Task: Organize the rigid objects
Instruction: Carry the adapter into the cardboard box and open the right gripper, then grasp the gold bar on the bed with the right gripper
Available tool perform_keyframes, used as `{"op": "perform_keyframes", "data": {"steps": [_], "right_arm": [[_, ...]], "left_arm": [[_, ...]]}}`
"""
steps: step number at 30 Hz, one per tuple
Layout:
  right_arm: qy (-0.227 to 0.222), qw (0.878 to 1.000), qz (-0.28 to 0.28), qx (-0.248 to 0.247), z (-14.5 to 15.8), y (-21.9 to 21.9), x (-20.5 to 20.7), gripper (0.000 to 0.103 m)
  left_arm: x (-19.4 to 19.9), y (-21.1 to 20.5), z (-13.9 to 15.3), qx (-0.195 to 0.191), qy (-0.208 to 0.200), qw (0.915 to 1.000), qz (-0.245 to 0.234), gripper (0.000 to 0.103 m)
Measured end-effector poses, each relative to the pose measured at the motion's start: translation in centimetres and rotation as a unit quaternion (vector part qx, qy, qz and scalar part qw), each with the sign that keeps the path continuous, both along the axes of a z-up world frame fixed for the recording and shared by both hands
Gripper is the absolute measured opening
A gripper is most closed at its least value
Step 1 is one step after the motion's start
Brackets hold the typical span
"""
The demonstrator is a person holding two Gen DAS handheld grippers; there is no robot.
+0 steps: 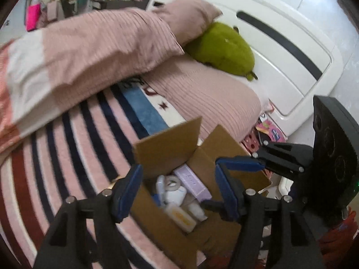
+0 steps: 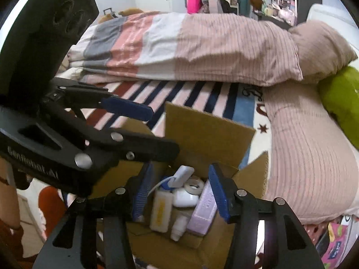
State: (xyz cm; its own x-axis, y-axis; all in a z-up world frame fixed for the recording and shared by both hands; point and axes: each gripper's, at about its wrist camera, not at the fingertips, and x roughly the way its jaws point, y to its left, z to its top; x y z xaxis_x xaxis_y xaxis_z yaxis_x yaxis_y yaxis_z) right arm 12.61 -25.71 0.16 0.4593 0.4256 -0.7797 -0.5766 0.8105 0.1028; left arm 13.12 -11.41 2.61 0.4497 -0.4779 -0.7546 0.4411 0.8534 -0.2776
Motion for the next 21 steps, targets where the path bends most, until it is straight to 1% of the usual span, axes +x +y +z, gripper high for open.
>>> {"op": "perform_keyframes", "data": {"steps": [3, 6, 8, 11, 13, 15, 16, 17, 19, 21], "right_arm": [[-0.013, 0.999, 0.027, 0.011, 1.2, 2.5, -1.1, 0.047], [-0.019, 0.997, 0.066, 0.025, 2.0, 6.5, -2.7, 0.047], [-0.013, 0.995, 0.088, 0.034, 1.9, 9.1, -3.6, 0.047], [0.0, 0.993, 0.114, 0.032, 0.8, 12.8, -4.4, 0.051], [0.011, 0.992, 0.122, 0.022, -0.6, 15.2, -4.8, 0.052], [0.032, 0.992, 0.123, 0.012, -2.7, 17.3, -5.0, 0.052], [0.038, 0.992, 0.121, 0.009, -3.3, 17.8, -5.0, 0.052], [0.043, 0.992, 0.115, 0.003, -4.3, 18.5, -5.0, 0.053], [0.054, 0.994, 0.096, -0.009, -6.4, 19.3, -4.5, 0.058], [0.074, 0.995, 0.062, -0.022, -9.2, 19.7, -3.6, 0.061]], "left_arm": [[-1.6, 3.2, 1.4, 0.008, -0.027, 0.999, 0.034, 0.07], [-3.8, 7.5, 2.1, 0.021, -0.054, 0.9952, 0.078, 0.07], [-4.8, 10.3, 1.6, 0.019, -0.059, 0.993, 0.101, 0.071], [-6.6, 14.3, 0.1, 0.034, -0.068, 0.9868, 0.143, 0.071], [-7.6, 16.9, -1.6, 0.034, -0.066, 0.9838, 0.163, 0.071], [-8.3, 18.8, -3.4, 0.026, -0.06, 0.9825, 0.174, 0.071], [-8.7, 19.8, -4.7, 0.022, -0.054, 0.9819, 0.18, 0.071], [-8.9, 20.3, -5.5, 0.018, -0.05, 0.9814, 0.184, 0.071], [-9.4, 21.6, -7.6, 0.012, -0.04, 0.9804, 0.192, 0.071], [-9.6, 22.3, -9.0, 0.007, -0.03, 0.9803, 0.195, 0.071]]}}
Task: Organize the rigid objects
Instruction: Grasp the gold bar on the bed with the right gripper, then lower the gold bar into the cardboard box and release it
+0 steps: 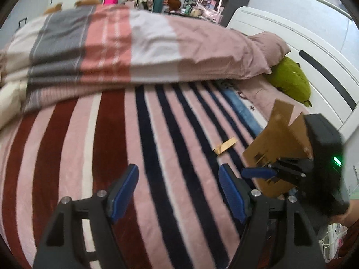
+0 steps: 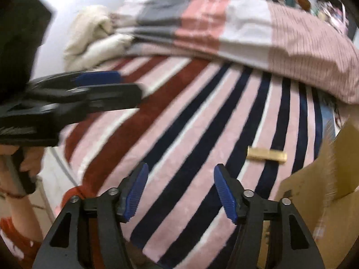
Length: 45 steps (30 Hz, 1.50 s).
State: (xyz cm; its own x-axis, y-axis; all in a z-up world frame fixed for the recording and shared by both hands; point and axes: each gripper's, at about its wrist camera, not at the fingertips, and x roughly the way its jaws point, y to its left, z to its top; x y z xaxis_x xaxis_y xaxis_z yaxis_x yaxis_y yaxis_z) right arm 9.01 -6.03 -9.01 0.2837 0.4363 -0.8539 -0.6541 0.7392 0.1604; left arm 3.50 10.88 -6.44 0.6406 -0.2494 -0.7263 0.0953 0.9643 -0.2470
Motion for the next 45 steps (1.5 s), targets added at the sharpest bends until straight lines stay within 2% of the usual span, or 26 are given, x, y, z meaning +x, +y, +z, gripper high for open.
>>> {"op": "perform_keyframes", "data": {"steps": [3, 6, 11, 14, 18, 19, 20, 21, 22, 24, 26, 29, 32, 35, 36, 37, 38, 39, 40, 41, 42, 43, 45], "right_arm": [[0.024, 0.998, -0.064, -0.018, -3.2, -0.3, 2.0, 0.066], [0.034, 0.991, -0.13, -0.026, -5.6, -1.1, 4.7, 0.067], [0.025, 0.979, -0.197, -0.032, -7.4, -1.9, 8.5, 0.068], [0.035, 0.969, -0.246, -0.02, -8.0, -2.9, 10.1, 0.074], [0.035, 0.966, -0.257, -0.021, -8.5, -2.9, 11.1, 0.073], [0.028, 0.965, -0.258, -0.026, -8.6, -2.7, 11.3, 0.068], [0.019, 0.964, -0.261, -0.032, -8.7, -2.5, 11.4, 0.059], [0.015, 0.965, -0.259, -0.029, -8.8, -2.6, 11.4, 0.037], [0.017, 0.967, -0.253, -0.027, -8.9, -2.7, 11.5, 0.022], [0.006, 0.971, -0.237, -0.03, -8.7, -2.7, 11.4, 0.017], [0.0, 0.977, -0.209, -0.033, -8.5, -2.4, 10.9, 0.016], [0.01, 0.989, -0.147, -0.022, -8.2, -1.6, 8.7, 0.016], [0.022, 0.994, -0.102, -0.023, -7.9, -0.7, 6.5, 0.016], [0.036, 0.994, -0.102, -0.033, -7.9, -0.4, 6.2, 0.017], [0.035, 0.993, -0.104, -0.046, -7.9, -0.1, 6.4, 0.028], [0.031, 0.992, -0.108, -0.05, -7.9, 0.0, 6.6, 0.05], [0.027, 0.992, -0.115, -0.046, -7.9, 0.0, 6.8, 0.061], [0.024, 0.991, -0.125, -0.037, -7.9, 0.0, 7.3, 0.066], [0.026, 0.991, -0.131, -0.033, -8.0, 0.1, 7.6, 0.066], [0.03, 0.99, -0.138, -0.03, -8.3, 0.1, 8.1, 0.065], [0.026, 0.988, -0.149, -0.031, -8.6, 0.0, 8.5, 0.05], [0.016, 0.987, -0.157, -0.041, -8.8, 0.0, 8.8, 0.025], [0.005, 0.988, -0.15, -0.043, -8.8, 0.0, 8.9, 0.015]], "left_arm": [[-0.3, 0.5, -1.8, -0.004, 0.01, 0.9999, 0.002, 0.071], [-0.7, 0.9, -3.0, -0.009, 0.015, 0.9998, -0.002, 0.071], [-0.8, 1.5, -3.7, -0.013, 0.015, 0.9998, 0.0, 0.071], [-0.8, 1.9, -3.8, -0.017, 0.015, 0.9997, 0.001, 0.071], [-0.7, 2.2, -4.0, -0.018, 0.017, 0.9997, 0.005, 0.071], [-0.6, 2.2, -4.0, -0.019, 0.018, 0.9997, 0.005, 0.071], [-0.7, 2.2, -4.0, -0.019, 0.018, 0.9996, 0.005, 0.071], [-0.7, 2.2, -4.1, -0.018, 0.019, 0.9996, 0.005, 0.071], [-0.7, 2.2, -4.1, -0.018, 0.02, 0.9996, 0.005, 0.071], [-0.6, 2.2, -4.1, -0.019, 0.021, 0.9996, 0.006, 0.071], [-0.6, 2.1, -3.9, -0.02, 0.019, 0.9996, 0.006, 0.071], [-0.6, 2.0, -3.7, -0.022, 0.017, 0.9996, 0.002, 0.071], [-0.8, 1.6, -3.6, -0.017, 0.017, 0.9997, 0.001, 0.071], [-0.8, 1.4, -3.5, -0.015, 0.018, 0.9997, 0.0, 0.071], [-0.8, 1.3, -3.5, -0.014, 0.019, 0.9997, 0.0, 0.071], [-0.8, 1.3, -3.5, -0.013, 0.019, 0.9997, -0.001, 0.071], [-0.8, 1.2, -3.5, -0.012, 0.02, 0.9997, -0.001, 0.071], [-0.7, 1.2, -3.5, -0.012, 0.021, 0.9997, -0.001, 0.071], [-0.7, 1.3, -3.5, -0.011, 0.022, 0.9997, -0.001, 0.071], [-0.6, 1.3, -3.6, -0.011, 0.023, 0.9997, 0.0, 0.071], [-0.6, 1.3, -3.6, -0.011, 0.025, 0.9996, 0.001, 0.071], [-0.5, 1.3, -3.7, -0.012, 0.026, 0.9996, 0.002, 0.071], [-0.4, 1.3, -3.7, -0.016, 0.028, 0.9995, 0.002, 0.071]]}}
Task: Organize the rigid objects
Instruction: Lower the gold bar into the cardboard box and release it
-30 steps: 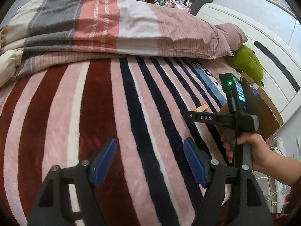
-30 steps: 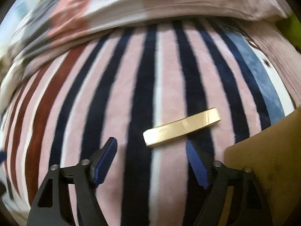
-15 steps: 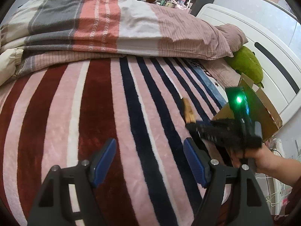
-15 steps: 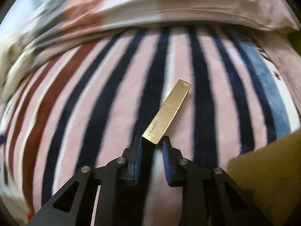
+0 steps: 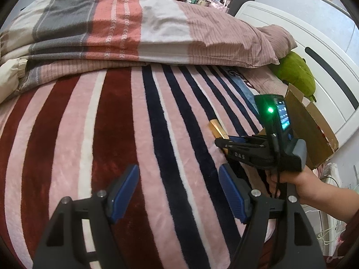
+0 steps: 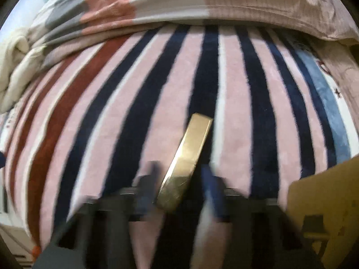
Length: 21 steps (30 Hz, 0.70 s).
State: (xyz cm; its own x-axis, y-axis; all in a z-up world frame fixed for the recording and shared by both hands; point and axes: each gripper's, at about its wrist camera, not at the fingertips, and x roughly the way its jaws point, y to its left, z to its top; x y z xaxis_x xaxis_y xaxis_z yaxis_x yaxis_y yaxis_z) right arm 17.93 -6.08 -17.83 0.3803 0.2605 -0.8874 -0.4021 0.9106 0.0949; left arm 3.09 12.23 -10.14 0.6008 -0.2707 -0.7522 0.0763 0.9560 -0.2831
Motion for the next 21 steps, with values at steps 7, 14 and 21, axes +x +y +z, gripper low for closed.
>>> {"op": "perform_keyframes", "data": {"steps": [7, 14, 21], "right_arm": [[-0.047, 0.988, 0.14, 0.048, 6.2, 1.3, -6.3, 0.013], [-0.098, 0.968, 0.209, 0.099, 14.0, -0.3, -11.6, 0.013], [-0.13, 0.967, 0.181, 0.125, 17.8, -6.6, -11.6, 0.013]], "left_arm": [[0.4, -1.7, 2.1, -0.03, -0.015, 0.9992, -0.02, 0.071], [1.5, -6.3, 6.7, -0.062, -0.05, 0.9944, -0.069, 0.07], [4.4, -13.2, 9.9, -0.082, -0.063, 0.9862, -0.13, 0.041]]}}
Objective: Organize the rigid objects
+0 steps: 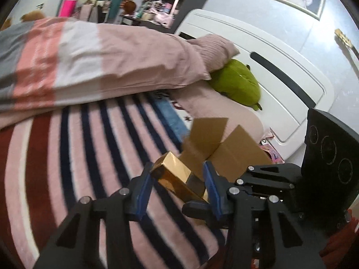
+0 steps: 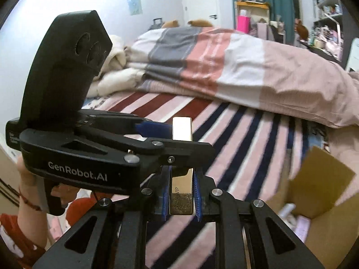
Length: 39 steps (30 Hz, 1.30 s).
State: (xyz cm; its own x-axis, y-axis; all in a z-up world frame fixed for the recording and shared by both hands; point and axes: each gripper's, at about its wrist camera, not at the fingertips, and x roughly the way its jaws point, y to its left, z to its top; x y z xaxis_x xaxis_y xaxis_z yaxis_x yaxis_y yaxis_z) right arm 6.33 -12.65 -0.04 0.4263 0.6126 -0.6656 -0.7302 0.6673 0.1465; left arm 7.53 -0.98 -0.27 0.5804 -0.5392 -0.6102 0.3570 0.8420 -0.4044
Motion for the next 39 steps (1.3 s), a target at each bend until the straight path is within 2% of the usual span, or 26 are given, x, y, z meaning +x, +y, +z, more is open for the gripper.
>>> {"op": "perform_keyframes", "data": {"steps": [5, 10, 13, 17, 19, 21, 23, 25, 27, 29, 32, 39], "right_arm": [[0.022, 0.998, -0.045, 0.022, 0.5, -5.9, 2.3, 0.013], [0.061, 0.994, -0.085, 0.019, -0.4, -10.6, 4.2, 0.013], [0.09, 0.991, -0.1, 0.003, -1.7, -12.0, 5.4, 0.013], [0.113, 0.989, -0.096, -0.014, -3.3, -12.8, 6.4, 0.013], [0.12, 0.988, -0.099, -0.022, -3.8, -12.9, 6.6, 0.014], [0.13, 0.986, -0.101, -0.024, -4.3, -13.0, 6.9, 0.014], [0.133, 0.985, -0.103, -0.025, -4.5, -13.0, 6.9, 0.016], [0.13, 0.986, -0.105, -0.024, -4.5, -13.3, 6.8, 0.027], [0.121, 0.987, -0.107, -0.022, -4.1, -13.4, 6.5, 0.031], [0.11, 0.988, -0.105, -0.02, -3.5, -13.5, 6.0, 0.036], [0.086, 0.991, -0.1, -0.016, -2.5, -13.3, 5.3, 0.052], [0.003, 0.996, -0.084, 0.002, 0.0, -12.7, 3.0, 0.083]], "left_arm": [[3.3, -6.6, 0.5, 0.018, 0.017, 0.9987, -0.045, 0.04], [6.2, -11.6, -0.9, 0.039, 0.063, 0.9942, -0.078, 0.04], [7.0, -13.7, -2.1, 0.067, 0.082, 0.9909, -0.083, 0.041], [7.0, -15.0, -2.7, 0.123, 0.078, 0.9871, -0.066, 0.044], [6.8, -15.0, -2.7, 0.128, 0.079, 0.9866, -0.063, 0.049], [6.5, -14.7, -2.6, 0.129, 0.073, 0.9875, -0.055, 0.067], [6.0, -14.2, -2.2, 0.137, 0.06, 0.9879, -0.042, 0.072], [5.3, -13.6, -1.5, 0.137, 0.047, 0.9888, -0.036, 0.074], [4.4, -12.8, -0.7, 0.133, 0.033, 0.9902, -0.025, 0.081], [3.5, -11.8, 0.2, 0.132, 0.019, 0.991, -0.012, 0.082], [1.5, -10.2, 1.7, 0.129, -0.002, 0.9916, 0.014, 0.085], [-2.7, -6.7, 3.9, 0.139, -0.053, 0.9838, 0.1, 0.088]]}}
